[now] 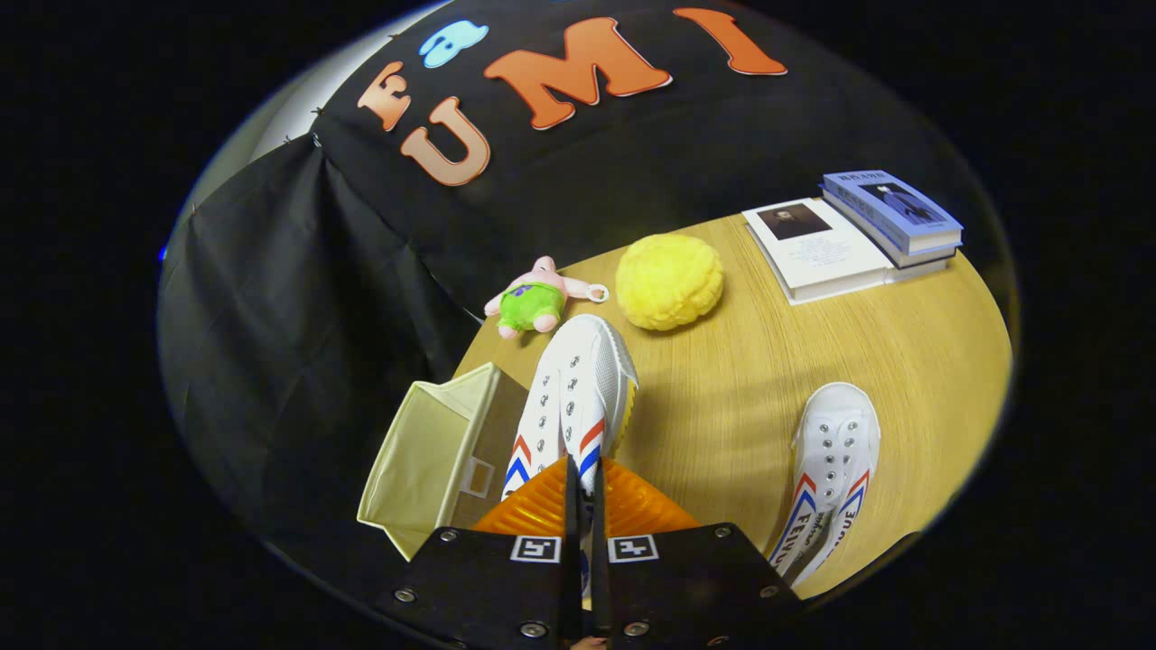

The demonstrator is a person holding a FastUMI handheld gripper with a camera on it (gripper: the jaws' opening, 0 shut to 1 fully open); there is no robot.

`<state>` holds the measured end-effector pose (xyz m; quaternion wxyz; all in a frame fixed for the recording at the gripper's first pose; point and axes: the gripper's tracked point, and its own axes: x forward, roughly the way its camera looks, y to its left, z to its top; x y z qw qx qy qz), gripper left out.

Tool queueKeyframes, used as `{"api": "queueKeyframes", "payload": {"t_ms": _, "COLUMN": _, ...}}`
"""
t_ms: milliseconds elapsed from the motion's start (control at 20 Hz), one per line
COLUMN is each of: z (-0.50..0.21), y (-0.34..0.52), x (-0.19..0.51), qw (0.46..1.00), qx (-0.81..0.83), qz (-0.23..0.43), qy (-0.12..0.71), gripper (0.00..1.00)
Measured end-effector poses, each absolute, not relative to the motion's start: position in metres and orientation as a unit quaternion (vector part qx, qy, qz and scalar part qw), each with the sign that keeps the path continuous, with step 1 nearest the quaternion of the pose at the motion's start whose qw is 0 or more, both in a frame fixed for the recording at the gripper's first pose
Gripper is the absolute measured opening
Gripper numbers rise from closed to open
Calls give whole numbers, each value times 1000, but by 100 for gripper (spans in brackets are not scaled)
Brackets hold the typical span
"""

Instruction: Open the storage box then place both shoes into the box .Put the left shoe in first, then the right shoe, with the right side of both shoes facing outward in a uniform manner.

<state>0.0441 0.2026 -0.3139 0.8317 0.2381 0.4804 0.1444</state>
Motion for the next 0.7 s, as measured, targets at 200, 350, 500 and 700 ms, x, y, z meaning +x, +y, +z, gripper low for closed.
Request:
{"api": "queueKeyframes", "payload": {"t_ms": 200, "z": -274, "y": 250, "x": 54, "qw": 829, "qx": 245, "qz": 191, "qy": 465, "gripper": 5}}
{"api": "queueKeyframes", "payload": {"t_ms": 350, "z": -252, "y": 285, "x": 57, "qw": 829, "qx": 243, "qz": 221, "qy": 452, "gripper": 5}}
{"api": "queueKeyframes", "payload": {"t_ms": 500, "z": -250, "y": 323, "x": 52, "qw": 826, "qx": 223, "qz": 251, "qy": 453, "gripper": 5}}
{"api": "queueKeyframes", "payload": {"t_ms": 700, "z": -267, "y": 364, "x": 47, "qw": 818, "qx": 196, "qz": 281, "qy": 462, "gripper": 5}}
